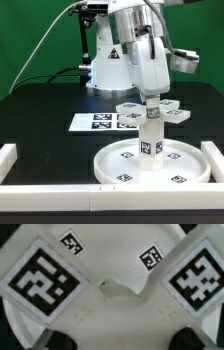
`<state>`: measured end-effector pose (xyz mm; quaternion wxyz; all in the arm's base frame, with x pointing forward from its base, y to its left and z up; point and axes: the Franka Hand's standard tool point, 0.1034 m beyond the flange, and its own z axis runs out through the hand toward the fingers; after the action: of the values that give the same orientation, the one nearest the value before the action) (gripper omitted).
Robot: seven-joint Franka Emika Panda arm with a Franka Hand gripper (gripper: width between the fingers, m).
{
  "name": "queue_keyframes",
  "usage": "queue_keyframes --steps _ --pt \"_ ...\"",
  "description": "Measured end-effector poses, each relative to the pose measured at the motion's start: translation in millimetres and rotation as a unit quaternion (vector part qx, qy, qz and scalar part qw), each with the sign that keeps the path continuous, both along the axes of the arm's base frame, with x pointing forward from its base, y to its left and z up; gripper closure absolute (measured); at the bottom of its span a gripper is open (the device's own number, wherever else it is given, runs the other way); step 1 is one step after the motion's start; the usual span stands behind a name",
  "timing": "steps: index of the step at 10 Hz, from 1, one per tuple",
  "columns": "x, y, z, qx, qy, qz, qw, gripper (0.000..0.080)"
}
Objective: Assemble round table
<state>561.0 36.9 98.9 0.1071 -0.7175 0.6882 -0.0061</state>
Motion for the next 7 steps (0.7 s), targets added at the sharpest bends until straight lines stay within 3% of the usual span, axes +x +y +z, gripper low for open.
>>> queue_keyframes --steps 1,2,3,5,7 --pt "-0.3 0.4 -0.6 -0.001 0.0 0.005 1.0 0.022" --pt "-0.9 1.2 0.2 0.0 0.002 0.015 1.0 0.022" --pt "-1.6 3.6 6.3 0.002 0.007 0.048 0.999 0.0171" --pt "1.4 5.3 23.1 0.005 0.001 0.092 0.996 0.0156" --pt "2.4 5.9 29.6 -0.009 -0.019 0.196 0.98 0.015"
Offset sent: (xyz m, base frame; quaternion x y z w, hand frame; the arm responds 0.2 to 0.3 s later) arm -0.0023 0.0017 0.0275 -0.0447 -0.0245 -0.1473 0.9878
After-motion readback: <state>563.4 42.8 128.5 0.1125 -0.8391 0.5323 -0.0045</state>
